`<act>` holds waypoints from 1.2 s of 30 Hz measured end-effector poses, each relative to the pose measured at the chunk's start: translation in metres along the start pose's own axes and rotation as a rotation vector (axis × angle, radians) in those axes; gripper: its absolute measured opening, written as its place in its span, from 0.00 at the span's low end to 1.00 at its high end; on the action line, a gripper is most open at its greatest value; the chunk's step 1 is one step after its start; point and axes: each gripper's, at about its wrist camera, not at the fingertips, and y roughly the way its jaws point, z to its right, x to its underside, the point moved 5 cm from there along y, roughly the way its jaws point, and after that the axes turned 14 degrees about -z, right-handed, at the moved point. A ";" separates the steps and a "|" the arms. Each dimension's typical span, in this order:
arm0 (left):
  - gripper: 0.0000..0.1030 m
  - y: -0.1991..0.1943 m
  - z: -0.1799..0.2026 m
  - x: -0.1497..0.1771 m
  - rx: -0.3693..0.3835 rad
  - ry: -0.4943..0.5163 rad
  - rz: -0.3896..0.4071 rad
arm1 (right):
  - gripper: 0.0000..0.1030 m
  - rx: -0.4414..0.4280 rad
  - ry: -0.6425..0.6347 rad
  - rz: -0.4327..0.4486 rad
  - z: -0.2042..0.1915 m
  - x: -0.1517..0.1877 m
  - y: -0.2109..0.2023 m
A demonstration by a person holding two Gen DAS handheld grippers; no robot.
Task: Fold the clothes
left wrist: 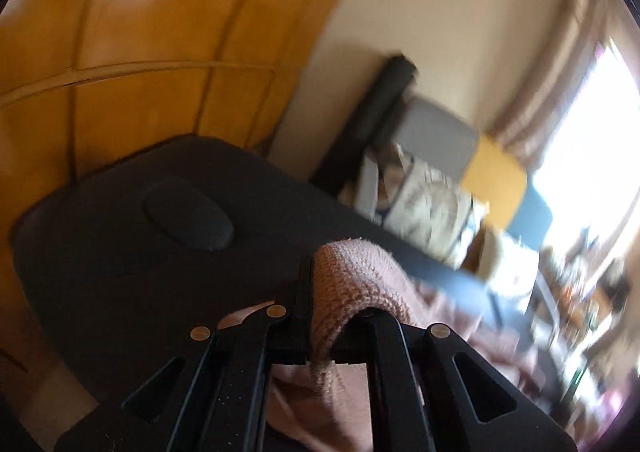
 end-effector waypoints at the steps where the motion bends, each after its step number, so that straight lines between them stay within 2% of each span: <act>1: 0.04 -0.009 -0.007 -0.008 -0.005 -0.013 0.023 | 0.32 0.002 0.003 -0.001 0.001 0.000 0.000; 2: 0.04 -0.015 -0.011 -0.014 -0.015 -0.017 0.044 | 0.31 -0.001 0.010 -0.002 0.002 -0.001 0.000; 4: 0.04 -0.026 -0.018 -0.026 -0.034 -0.022 0.076 | 0.20 -0.010 0.030 -0.002 0.007 -0.002 0.000; 6: 0.04 -0.035 -0.030 -0.037 -0.061 -0.038 0.106 | 0.16 -0.028 0.065 -0.002 0.014 -0.002 -0.001; 9: 0.04 -0.042 -0.053 -0.052 -0.094 -0.107 0.132 | 0.10 -0.026 0.110 0.007 0.021 -0.004 -0.002; 12: 0.04 -0.041 -0.068 -0.063 -0.116 -0.143 0.125 | 0.10 -0.034 0.198 0.030 0.040 -0.009 -0.010; 16: 0.04 -0.034 -0.072 -0.073 -0.203 -0.066 0.116 | 0.10 -0.065 0.342 0.038 0.082 -0.023 -0.018; 18: 0.04 -0.029 -0.079 -0.077 -0.239 -0.038 0.101 | 0.10 -0.038 0.382 0.049 0.105 -0.031 -0.024; 22: 0.05 -0.015 -0.100 -0.072 -0.310 -0.060 0.061 | 0.10 0.068 0.436 0.092 0.150 -0.043 -0.040; 25: 0.05 0.007 -0.105 -0.060 -0.366 -0.032 -0.008 | 0.10 0.102 0.523 0.090 0.185 -0.040 -0.048; 28: 0.07 0.045 -0.100 -0.038 -0.425 0.057 -0.158 | 0.13 0.090 0.555 0.035 0.199 -0.033 -0.042; 29: 0.08 0.057 -0.099 -0.030 -0.444 0.083 -0.209 | 0.14 0.089 0.531 0.007 0.196 -0.031 -0.036; 31: 0.08 0.080 -0.100 -0.012 -0.487 0.124 -0.308 | 0.24 0.104 0.468 -0.041 0.187 -0.026 -0.027; 32: 0.08 0.088 -0.101 -0.004 -0.504 0.139 -0.344 | 0.25 0.121 0.428 -0.049 0.181 -0.025 -0.025; 36: 0.09 0.088 -0.113 0.011 -0.493 0.105 -0.362 | 0.26 0.197 0.263 -0.053 0.154 -0.022 -0.033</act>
